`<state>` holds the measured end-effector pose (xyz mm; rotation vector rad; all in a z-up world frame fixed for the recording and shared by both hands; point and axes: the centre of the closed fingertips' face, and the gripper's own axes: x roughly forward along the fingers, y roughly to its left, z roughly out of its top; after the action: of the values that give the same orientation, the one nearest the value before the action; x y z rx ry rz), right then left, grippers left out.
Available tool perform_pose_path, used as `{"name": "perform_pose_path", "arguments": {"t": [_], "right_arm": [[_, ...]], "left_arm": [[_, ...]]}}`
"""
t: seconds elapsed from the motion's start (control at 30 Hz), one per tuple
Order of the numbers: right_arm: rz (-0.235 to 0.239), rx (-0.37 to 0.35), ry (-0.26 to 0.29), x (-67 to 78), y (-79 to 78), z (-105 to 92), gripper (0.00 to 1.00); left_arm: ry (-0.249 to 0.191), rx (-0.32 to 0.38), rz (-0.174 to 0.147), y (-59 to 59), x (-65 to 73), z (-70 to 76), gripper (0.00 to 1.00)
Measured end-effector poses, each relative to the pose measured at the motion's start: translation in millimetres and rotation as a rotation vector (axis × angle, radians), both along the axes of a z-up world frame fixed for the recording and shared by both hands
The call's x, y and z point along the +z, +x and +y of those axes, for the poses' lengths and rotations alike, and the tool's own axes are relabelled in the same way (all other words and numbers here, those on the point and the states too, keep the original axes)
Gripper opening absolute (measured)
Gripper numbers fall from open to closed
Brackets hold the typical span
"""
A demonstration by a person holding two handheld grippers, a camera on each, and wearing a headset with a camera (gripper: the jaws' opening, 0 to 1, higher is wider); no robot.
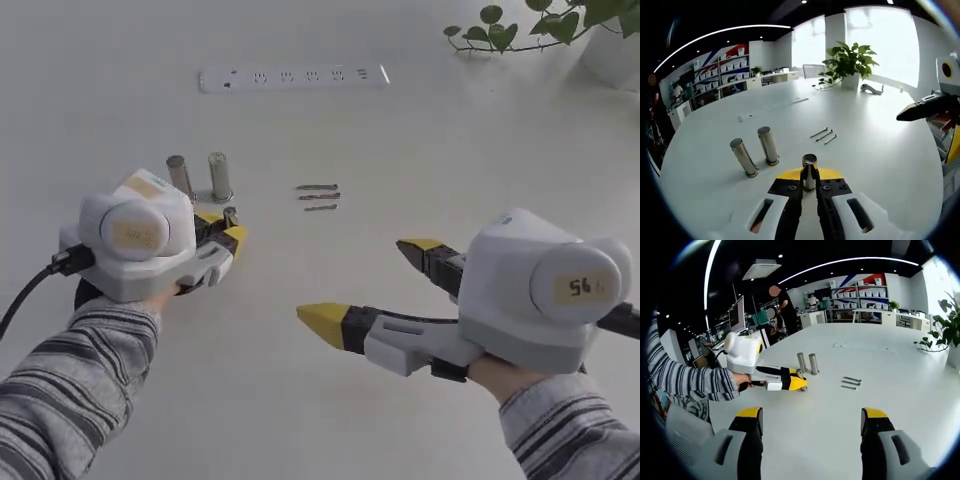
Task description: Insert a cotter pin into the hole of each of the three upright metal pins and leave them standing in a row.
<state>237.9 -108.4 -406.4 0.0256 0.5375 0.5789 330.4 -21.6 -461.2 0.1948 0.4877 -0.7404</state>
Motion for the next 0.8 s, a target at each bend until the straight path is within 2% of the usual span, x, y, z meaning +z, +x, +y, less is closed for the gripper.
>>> {"name": "perform_pose_path", "arguments": {"t": [0.17, 0.3, 0.37, 0.6, 0.8], "right_arm": [[0.004, 0.001, -0.004, -1.2, -0.8, -0.6, 0.78], [0.005, 0.001, -0.004, -1.4, -1.6, -0.7, 0.78], [0.008, 0.001, -0.003, -2.0, -2.2, -0.6, 0.77], [0.024, -0.002, -0.004, -4.8, -3.4, -2.3, 0.75], [0.043, -0.008, 0.031, -4.5, -1.1, -3.0, 0.74]], "left_arm": [[-0.009, -0.014, 0.006, -7.5, -0.8, -9.0, 0.05], [0.001, -0.029, 0.008, -13.0, -4.2, -14.6, 0.05], [-0.001, -0.025, 0.015, -13.9, -5.6, -16.1, 0.05], [-0.013, -0.029, 0.003, -15.3, -5.6, -19.5, 0.06], [-0.024, -0.03, -0.005, -15.6, -5.8, -18.6, 0.06]]}}
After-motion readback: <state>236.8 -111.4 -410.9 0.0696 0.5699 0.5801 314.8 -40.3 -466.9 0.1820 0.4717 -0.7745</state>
